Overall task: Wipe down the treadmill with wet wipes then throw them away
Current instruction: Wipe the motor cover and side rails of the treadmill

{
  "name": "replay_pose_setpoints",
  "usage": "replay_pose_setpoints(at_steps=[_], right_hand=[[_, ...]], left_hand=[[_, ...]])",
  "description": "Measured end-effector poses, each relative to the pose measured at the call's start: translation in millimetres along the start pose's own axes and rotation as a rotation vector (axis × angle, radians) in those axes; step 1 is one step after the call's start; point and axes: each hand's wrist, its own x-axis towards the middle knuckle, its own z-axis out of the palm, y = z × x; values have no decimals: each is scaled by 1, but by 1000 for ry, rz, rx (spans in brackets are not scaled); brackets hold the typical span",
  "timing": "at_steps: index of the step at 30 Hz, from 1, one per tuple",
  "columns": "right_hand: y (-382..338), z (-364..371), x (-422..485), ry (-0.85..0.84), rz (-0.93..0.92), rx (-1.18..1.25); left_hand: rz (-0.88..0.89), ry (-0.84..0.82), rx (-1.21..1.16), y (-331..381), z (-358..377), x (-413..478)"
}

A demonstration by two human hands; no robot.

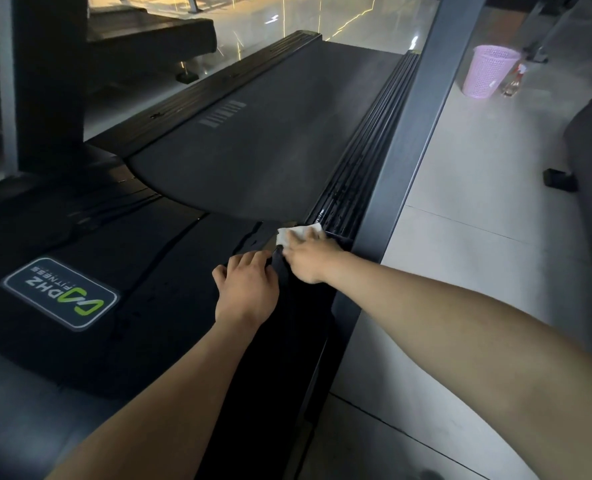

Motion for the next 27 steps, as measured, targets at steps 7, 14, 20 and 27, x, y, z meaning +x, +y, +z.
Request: replay_pose_setpoints(at_steps=[7,14,20,27], right_hand=[[-5,-14,-13,-13,195,-21],[-14,46,-53,100,-118,32],[-6,77,-91,184,-500,146],[-7,51,-60,177,-279,90]], left_hand=[[-12,-9,-26,2,-3,-1],[-73,72,-75,8,-12,-6],[-81,146,-75,5,-20,-25],[-37,77,35,-14,-20,-61]])
